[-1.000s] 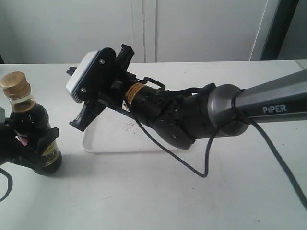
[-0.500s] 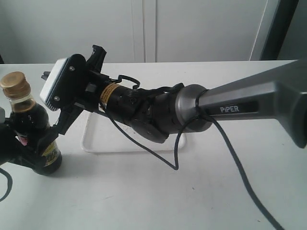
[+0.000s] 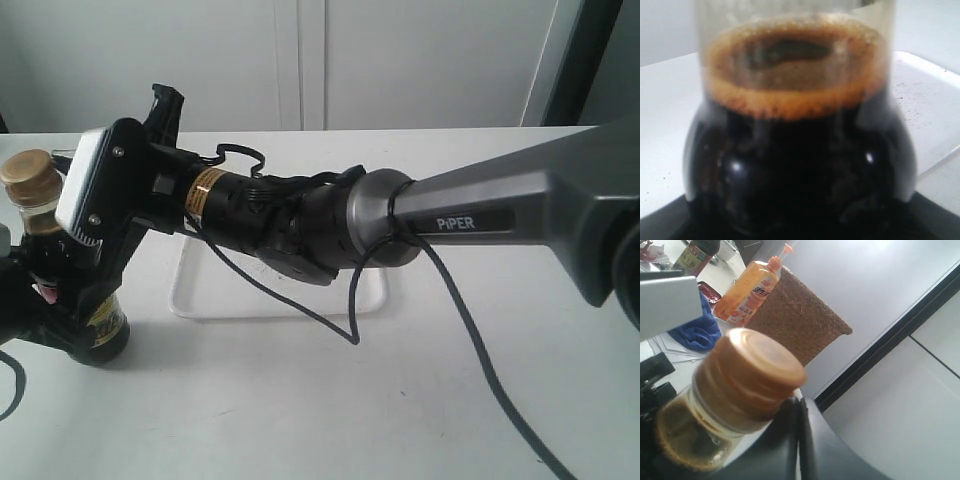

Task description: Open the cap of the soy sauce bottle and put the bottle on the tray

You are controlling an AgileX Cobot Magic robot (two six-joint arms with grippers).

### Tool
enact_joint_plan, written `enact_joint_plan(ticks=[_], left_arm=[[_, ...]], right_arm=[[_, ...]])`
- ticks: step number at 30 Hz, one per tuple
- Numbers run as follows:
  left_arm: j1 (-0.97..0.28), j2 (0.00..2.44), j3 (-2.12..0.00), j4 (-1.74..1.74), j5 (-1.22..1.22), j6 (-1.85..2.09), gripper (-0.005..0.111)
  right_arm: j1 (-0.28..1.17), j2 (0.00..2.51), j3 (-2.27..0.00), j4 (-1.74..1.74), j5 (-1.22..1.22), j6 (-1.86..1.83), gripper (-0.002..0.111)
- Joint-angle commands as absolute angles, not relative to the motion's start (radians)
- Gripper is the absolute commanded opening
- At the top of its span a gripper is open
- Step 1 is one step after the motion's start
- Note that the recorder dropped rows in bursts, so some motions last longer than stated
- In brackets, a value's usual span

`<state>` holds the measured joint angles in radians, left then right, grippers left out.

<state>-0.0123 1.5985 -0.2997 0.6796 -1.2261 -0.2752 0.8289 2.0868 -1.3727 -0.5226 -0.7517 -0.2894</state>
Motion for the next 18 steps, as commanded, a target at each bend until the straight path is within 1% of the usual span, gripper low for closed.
enact_joint_plan(ticks=[1, 18], left_arm=[[-0.012, 1.596, -0.293, 0.696, -1.221, -0.277, 0.0], [-0.012, 1.596, -0.293, 0.696, -1.221, -0.281, 0.0]], right_arm=[[0.83, 2.086, -1.376, -0.536, -0.771, -0.283, 0.0], [0.83, 2.086, -1.376, -0.575, -0.818, -0.283, 0.0]])
